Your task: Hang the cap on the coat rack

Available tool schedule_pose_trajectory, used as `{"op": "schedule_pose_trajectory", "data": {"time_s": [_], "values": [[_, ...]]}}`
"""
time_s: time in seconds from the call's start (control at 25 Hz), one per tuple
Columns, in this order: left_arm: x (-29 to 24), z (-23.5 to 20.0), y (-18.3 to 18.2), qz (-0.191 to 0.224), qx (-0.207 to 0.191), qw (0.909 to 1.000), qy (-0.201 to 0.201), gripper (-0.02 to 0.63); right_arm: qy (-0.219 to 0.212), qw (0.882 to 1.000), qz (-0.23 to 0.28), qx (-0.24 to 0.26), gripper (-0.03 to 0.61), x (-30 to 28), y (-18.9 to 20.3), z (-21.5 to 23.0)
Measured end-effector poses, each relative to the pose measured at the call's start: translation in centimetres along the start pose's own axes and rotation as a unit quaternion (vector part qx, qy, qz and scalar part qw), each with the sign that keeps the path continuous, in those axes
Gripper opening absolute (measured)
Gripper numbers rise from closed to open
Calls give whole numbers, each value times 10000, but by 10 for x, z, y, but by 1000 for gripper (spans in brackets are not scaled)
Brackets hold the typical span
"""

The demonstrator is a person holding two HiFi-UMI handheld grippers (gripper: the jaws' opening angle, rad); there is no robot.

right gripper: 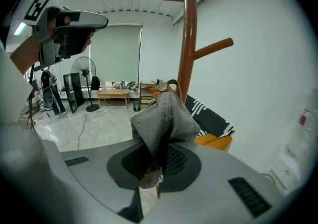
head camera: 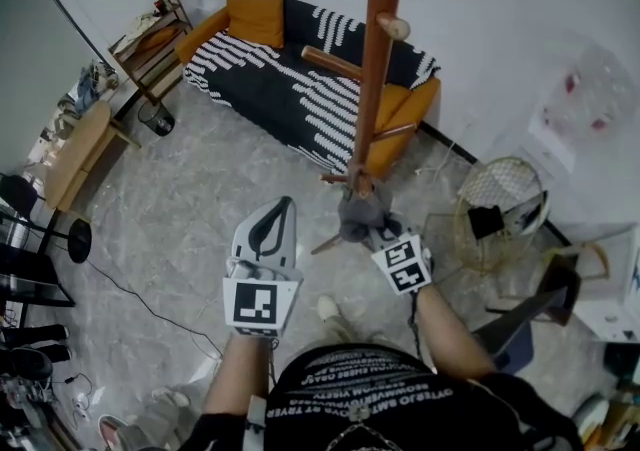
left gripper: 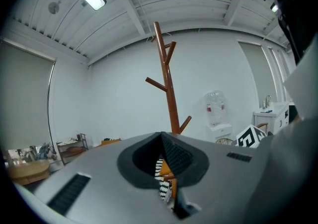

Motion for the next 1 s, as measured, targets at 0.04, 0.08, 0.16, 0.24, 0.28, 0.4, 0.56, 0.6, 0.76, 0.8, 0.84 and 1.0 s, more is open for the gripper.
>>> {"op": "schedule_pose_trajectory", "data": {"time_s": [0.04,0.08,0.16,0.24,0.28,0.4,0.56,0.6,0.76,0.8,0.84,1.0], "values": [[2,0,0,-4,9,10000,-2,2,3,10000,-37,-30,23,-1,2,0],[3,0,0,-9,20,10000,-8,2,0,10000,-70,-60,23,-1,3,-1],[6,1,0,-3,18,10000,-22,2,-12,9998,-143,-126,23,0,5,-1],[7,3,0,9,4,10000,-26,2,-25,9996,-196,-196,23,1,8,0],[7,5,0,13,-1,10000,-25,2,-31,9995,-206,-224,23,2,9,0],[10,11,-2,30,-17,10000,-30,2,-59,9994,-251,-220,23,4,15,1],[19,19,-6,60,-30,10000,-53,3,-152,9992,-312,-192,66,10,21,-2],[21,21,-7,71,-16,10000,-63,2,-165,9993,-285,-196,71,12,21,-2],[29,34,-10,112,-6,9999,-110,2,-158,9996,-179,-164,78,26,29,2],[31,39,-11,120,-17,9999,-100,2,-148,9996,-172,-162,80,30,30,4],[33,43,-12,132,-26,9999,-88,2,-135,9996,-165,-166,80,35,31,5],[42,54,-16,183,-84,9998,-83,2,-95,9998,-81,-133,85,51,31,7]]}}
Point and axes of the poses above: the fingertips, and each gripper's own axes: x backward along the fingers, z to its right, y out of its underside, the point moved 8 cm from there along x, backward along the fingers, and after that the axes turned 3 degrees about -y, right-handed, at the moved point
